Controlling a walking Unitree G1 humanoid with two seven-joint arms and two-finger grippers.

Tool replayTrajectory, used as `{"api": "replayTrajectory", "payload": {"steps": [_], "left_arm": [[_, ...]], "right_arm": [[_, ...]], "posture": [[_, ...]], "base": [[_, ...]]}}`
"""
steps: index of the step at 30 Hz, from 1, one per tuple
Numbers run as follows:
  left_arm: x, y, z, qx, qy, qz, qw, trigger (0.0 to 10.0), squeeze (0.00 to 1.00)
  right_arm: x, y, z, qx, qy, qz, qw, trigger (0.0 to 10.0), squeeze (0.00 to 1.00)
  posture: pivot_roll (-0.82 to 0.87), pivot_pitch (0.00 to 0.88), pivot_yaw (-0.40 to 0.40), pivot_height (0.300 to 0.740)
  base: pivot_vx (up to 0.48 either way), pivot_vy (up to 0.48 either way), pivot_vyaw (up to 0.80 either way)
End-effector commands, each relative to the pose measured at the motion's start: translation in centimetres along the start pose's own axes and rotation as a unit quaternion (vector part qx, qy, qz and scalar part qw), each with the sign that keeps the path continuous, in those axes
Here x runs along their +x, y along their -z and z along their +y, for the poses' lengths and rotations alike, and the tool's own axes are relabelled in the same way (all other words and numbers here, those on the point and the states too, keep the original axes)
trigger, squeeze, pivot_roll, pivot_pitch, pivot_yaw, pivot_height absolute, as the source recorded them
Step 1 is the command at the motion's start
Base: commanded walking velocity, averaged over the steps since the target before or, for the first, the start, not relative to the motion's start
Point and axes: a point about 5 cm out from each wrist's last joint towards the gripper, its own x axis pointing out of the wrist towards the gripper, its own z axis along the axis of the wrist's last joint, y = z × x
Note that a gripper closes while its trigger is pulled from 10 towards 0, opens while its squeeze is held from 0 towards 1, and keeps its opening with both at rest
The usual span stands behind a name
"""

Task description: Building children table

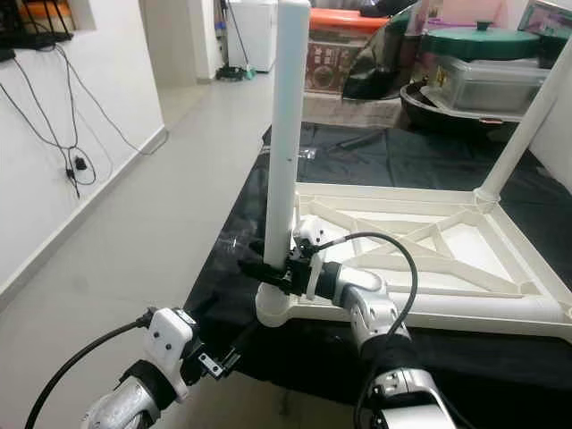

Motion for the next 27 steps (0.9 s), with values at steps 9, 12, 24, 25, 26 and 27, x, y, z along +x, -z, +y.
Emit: {"api": "replayTrajectory", "payload": {"steps": [9,12,24,25,26,27], "left_arm": [[-0.1,0.2,0.1,0.001,0.003,0.008,1.000,10.0,0.00],[0.0,0.2,0.1,0.002,0.003,0.008,1.000,10.0,0.00],[0.1,0.2,0.0,0.001,0.002,0.007,1.000,10.0,0.00],[0.1,0.2,0.1,0.001,0.002,0.007,1.000,10.0,0.00],[0.0,0.2,0.1,0.001,0.003,0.008,1.000,10.0,0.00],[0.0,0.2,0.1,0.001,0.003,0.008,1.000,10.0,0.00]], "right_arm": [[-5.2,2.2,-4.2,0.033,0.566,0.020,0.823,0.0,0.00],[-5.9,2.3,-3.2,0.052,0.630,0.003,0.775,0.0,0.00],[-2.0,2.2,-0.3,0.094,0.613,-0.036,0.784,10.0,0.01],[-1.3,1.9,-0.1,0.090,0.583,-0.055,0.806,10.0,0.47],[-0.8,1.6,0.0,0.086,0.551,-0.075,0.827,10.0,1.00],[-0.8,1.6,0.0,0.086,0.551,-0.075,0.827,10.0,1.00]], "posture": [[0.06,0.000,-0.029,0.740],[0.07,0.000,-0.031,0.740],[0.07,0.000,-0.037,0.740],[0.07,0.000,-0.037,0.740],[0.07,0.000,-0.037,0.740],[0.07,0.000,-0.037,0.740]], "base": [[0.000,0.000,0.00],[0.000,0.000,0.00],[0.000,0.000,0.00],[0.000,0.000,0.00],[0.000,0.000,0.00],[0.000,0.000,0.00]]}}
